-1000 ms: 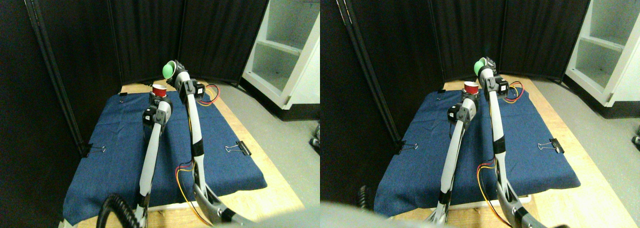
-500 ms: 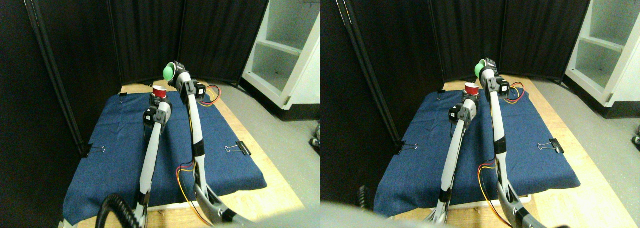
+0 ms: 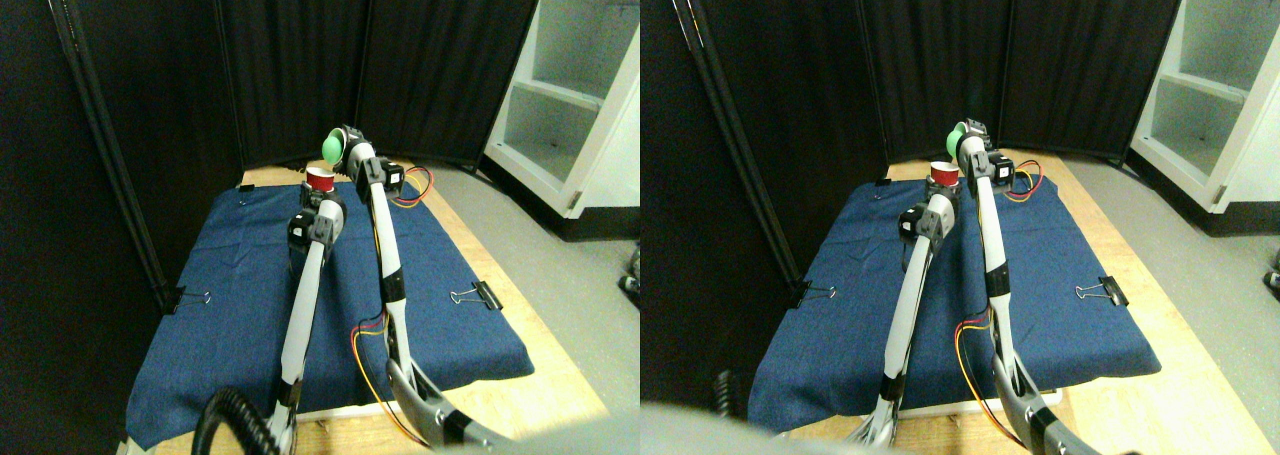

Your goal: Pour (bimanual)

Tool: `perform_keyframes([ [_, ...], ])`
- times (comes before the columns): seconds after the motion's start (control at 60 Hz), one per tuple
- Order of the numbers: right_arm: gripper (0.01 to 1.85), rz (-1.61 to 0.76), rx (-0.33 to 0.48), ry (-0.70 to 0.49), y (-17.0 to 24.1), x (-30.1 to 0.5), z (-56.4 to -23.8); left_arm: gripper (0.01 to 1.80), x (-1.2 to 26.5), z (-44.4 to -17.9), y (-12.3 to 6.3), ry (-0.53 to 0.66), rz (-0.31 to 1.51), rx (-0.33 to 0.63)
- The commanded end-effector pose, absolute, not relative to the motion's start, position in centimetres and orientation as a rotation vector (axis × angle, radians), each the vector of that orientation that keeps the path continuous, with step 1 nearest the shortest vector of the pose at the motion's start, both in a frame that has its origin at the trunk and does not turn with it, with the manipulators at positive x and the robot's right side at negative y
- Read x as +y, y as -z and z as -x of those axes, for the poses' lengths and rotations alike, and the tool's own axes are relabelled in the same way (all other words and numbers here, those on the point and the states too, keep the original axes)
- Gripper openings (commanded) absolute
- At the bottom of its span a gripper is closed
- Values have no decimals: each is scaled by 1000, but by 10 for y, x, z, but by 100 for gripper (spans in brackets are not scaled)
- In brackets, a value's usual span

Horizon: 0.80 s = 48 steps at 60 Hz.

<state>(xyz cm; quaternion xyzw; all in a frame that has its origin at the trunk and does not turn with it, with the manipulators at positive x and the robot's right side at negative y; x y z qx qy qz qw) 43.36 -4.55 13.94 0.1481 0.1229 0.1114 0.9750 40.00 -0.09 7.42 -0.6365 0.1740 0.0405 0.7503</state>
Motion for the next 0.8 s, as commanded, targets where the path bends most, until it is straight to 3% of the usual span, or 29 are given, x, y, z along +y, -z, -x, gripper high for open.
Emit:
perform_keyframes([
  [0.017, 33, -278, 210, -258, -143, -44, -439, 33, -4, -403, -79, -60, 1405, 359],
  [0.8, 33, -176, 211, -292, -141, -43, -446, 33, 0, -414, -74, -75, 1400, 356],
])
